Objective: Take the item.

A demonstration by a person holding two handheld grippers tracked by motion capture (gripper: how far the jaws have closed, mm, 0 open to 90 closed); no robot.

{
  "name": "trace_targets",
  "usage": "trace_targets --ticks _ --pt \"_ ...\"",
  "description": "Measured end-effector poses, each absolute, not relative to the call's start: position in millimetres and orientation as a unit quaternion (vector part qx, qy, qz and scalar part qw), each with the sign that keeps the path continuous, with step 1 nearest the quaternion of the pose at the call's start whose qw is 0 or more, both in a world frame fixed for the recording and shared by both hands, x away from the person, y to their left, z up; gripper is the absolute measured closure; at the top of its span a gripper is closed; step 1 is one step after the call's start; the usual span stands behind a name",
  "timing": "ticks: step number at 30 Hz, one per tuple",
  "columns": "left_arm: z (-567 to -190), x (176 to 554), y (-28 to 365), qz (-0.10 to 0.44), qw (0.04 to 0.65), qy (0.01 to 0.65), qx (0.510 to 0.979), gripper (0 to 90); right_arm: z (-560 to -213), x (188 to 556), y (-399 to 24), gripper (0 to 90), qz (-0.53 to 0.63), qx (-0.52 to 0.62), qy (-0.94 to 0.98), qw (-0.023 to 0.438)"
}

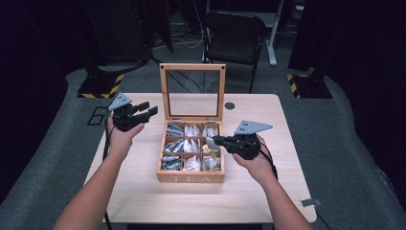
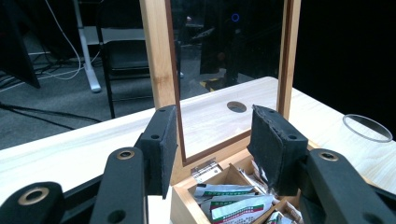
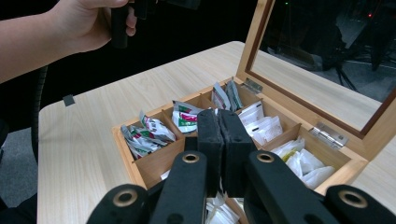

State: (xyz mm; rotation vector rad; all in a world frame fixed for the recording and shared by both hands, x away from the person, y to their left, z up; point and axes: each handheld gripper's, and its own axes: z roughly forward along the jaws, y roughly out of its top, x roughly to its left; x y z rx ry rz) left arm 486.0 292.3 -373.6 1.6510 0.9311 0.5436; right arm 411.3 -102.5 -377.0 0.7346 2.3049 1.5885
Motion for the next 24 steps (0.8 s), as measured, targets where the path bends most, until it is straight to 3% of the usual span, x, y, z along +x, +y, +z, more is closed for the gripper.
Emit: trace_targets --ticks 24 --pt "-373 486 294 0.232 0.552 0.394 0.697 51.4 -356 430 -127 88.6 0.525 0.277 0.789 0.159"
